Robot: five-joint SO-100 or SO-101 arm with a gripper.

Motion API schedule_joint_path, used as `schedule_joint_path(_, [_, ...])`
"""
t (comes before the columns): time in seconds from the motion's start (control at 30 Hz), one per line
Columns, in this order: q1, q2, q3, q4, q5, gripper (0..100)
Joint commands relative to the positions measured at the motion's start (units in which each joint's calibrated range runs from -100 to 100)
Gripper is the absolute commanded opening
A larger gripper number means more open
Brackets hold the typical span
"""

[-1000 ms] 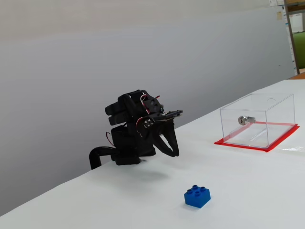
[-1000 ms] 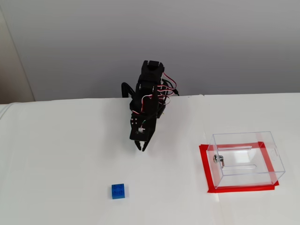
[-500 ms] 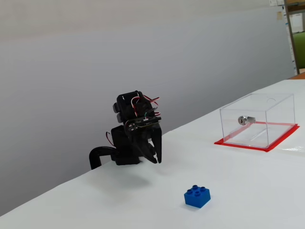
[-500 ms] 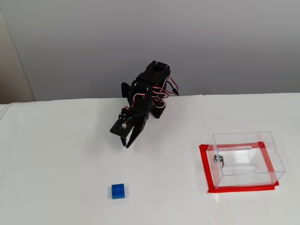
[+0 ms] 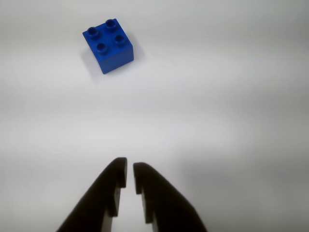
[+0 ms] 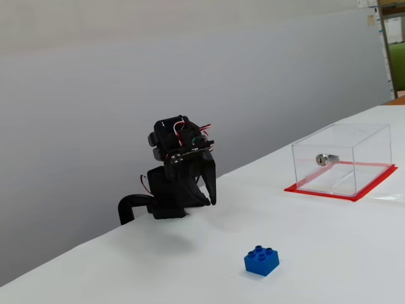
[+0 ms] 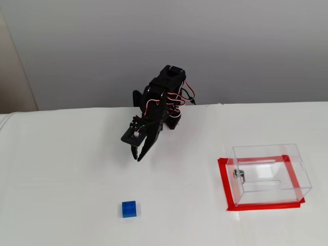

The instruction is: Pick the blue lego brick and place it into the transparent box

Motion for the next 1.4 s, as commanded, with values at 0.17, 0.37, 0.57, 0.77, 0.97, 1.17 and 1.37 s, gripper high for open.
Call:
schedule_joint_path(0.17, [-1.5, 23.01, -17.69, -1.76, 0.22, 1])
schedule_joint_path(0.37, [-1.5, 34.81, -29.8, -1.76, 0.27, 1])
schedule_joint_path(0.57, [-0.83, 45.25, -39.39, -1.76, 0.32, 1])
schedule_joint_path(0.77, [0.65, 54.24, -47.25, -1.76, 0.32, 2])
schedule_joint_path(0.97, [1.98, 63.83, -56.11, -2.98, 0.74, 2])
schedule_joint_path(1.17, [2.12, 74.01, -65.79, -3.59, 10.76, 2])
schedule_joint_path(1.37, [2.05, 80.88, -69.5, -3.15, 14.2, 2])
